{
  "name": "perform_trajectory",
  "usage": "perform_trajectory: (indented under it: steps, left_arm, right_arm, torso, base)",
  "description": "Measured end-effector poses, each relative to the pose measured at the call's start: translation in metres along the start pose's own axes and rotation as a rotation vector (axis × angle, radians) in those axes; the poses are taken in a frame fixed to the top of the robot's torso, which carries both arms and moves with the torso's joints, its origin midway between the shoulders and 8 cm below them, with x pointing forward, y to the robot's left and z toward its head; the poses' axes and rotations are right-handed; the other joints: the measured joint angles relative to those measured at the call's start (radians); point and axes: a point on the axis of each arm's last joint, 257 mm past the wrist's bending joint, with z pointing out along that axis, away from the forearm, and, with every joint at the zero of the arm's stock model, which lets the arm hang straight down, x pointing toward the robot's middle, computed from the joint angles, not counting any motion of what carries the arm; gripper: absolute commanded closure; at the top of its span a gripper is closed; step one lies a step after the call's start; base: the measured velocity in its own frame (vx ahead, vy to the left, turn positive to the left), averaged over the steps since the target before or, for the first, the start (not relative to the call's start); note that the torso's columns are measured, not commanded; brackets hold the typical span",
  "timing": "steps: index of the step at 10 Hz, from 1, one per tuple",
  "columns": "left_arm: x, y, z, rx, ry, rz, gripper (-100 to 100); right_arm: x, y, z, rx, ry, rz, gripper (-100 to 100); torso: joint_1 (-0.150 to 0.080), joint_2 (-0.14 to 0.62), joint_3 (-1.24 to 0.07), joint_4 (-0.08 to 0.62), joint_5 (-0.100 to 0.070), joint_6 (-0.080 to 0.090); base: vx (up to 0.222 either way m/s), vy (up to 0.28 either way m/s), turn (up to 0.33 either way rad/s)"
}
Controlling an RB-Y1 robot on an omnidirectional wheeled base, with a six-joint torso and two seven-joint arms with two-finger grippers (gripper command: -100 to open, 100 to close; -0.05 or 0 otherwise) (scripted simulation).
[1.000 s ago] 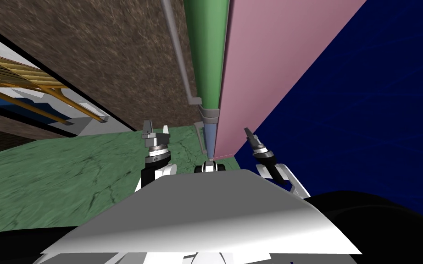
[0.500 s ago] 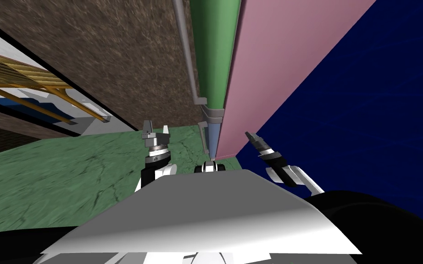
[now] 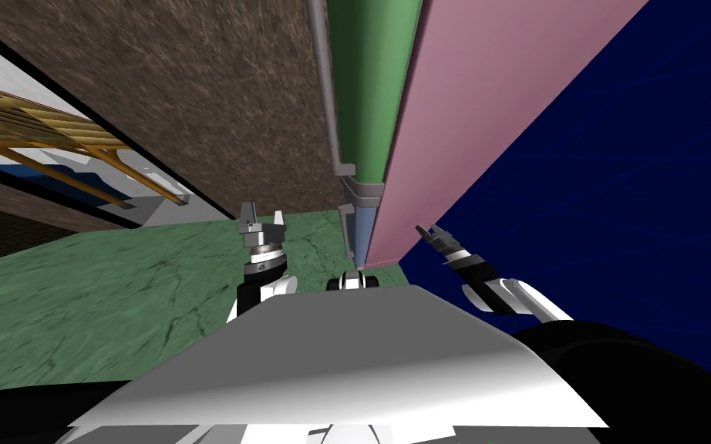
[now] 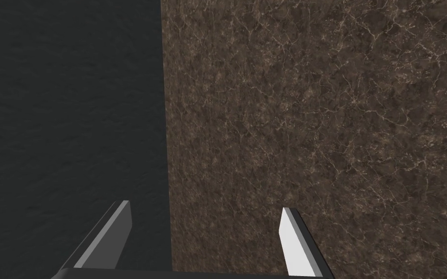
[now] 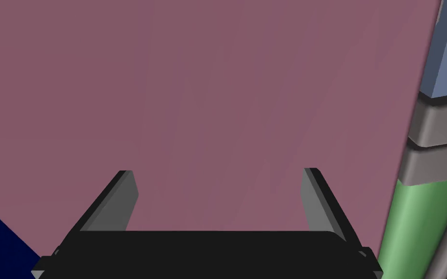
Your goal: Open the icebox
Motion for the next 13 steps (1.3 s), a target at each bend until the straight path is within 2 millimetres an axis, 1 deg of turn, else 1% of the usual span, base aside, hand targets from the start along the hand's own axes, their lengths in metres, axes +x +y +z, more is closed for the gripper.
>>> perform_trajectory:
  steps: [2, 3, 4, 5, 7, 8, 9, 11, 12, 13]
  left_arm:
    - [0.0, 0.0, 0.0, 0.0, 0.0, 0.0, 0]
    - [0.0, 0.0, 0.0, 0.0, 0.0, 0.0, 0]
    - [0.0, 0.0, 0.0, 0.0, 0.0, 0.0, 0]
    - [0.0, 0.0, 0.0, 0.0, 0.0, 0.0, 0]
    - [0.0, 0.0, 0.0, 0.0, 0.0, 0.0, 0]
    - [0.0, 0.0, 0.0, 0.0, 0.0, 0.0, 0]
    - [0.0, 0.0, 0.0, 0.0, 0.0, 0.0, 0]
    - [0.0, 0.0, 0.0, 0.0, 0.0, 0.0, 0]
    - [0.0, 0.0, 0.0, 0.0, 0.0, 0.0, 0]
    - [0.0, 0.0, 0.0, 0.0, 0.0, 0.0, 0]
  right_arm:
    - [-0.002, -0.03, -0.003, 0.046, 0.059, -0.143, -100]
    - [-0.002, -0.037, -0.005, 0.058, 0.08, -0.192, -100]
    - [-0.002, -0.049, -0.007, 0.071, 0.107, -0.262, -100]
    - [-0.007, -0.064, -0.012, 0.094, 0.136, -0.342, -100]
    - [-0.014, -0.078, -0.012, 0.108, 0.172, -0.456, -100]
    - [-0.02, -0.093, -0.014, 0.128, 0.194, -0.532, -100]
    - [-0.023, -0.097, -0.012, 0.13, 0.205, -0.578, -100]
    - [-0.035, -0.117, -0.012, 0.151, 0.238, -0.714, -100]
    - [-0.039, -0.12, -0.009, 0.152, 0.245, -0.756, -100]
    - [-0.046, -0.129, -0.011, 0.162, 0.255, -0.81, -100]
  torso:
    - [0.001, 0.001, 0.0, 0.0, 0.0, 0.0]
    - [0.0, 0.001, 0.001, 0.0, 0.0, 0.0]
    - [-0.001, 0.0, 0.0, 0.0, 0.0, 0.0]
    - [0.002, -0.001, -0.001, 0.0, 0.0, 0.0]
    - [-0.001, 0.001, 0.0, 0.0, 0.0, 0.0]
    - [0.0, 0.0, 0.0, 0.0, 0.0, 0.0]
    - [-0.001, 0.001, 0.0, 0.0, 0.0, 0.0]
    - [0.001, 0.0, 0.0, 0.0, 0.0, 0.0]
    - [-0.001, 0.0, 0.0, 0.0, 0.0, 0.0]
    - [-0.001, 0.0, 0.0, 0.0, -0.001, 0.0]
  base:
    - [-0.019, 0.102, 0.032]
    - [0.0, 0.095, 0.034]
    - [0.004, 0.144, 0.069]
    - [-0.001, 0.114, 0.018]
    - [-0.011, 0.124, 0.074]
    - [-0.015, 0.114, 0.019]
    - [-0.013, 0.114, 0.048]
    - [-0.008, 0.144, 0.064]
    - [-0.005, 0.123, 0.072]
    - [0.002, 0.111, 0.032]
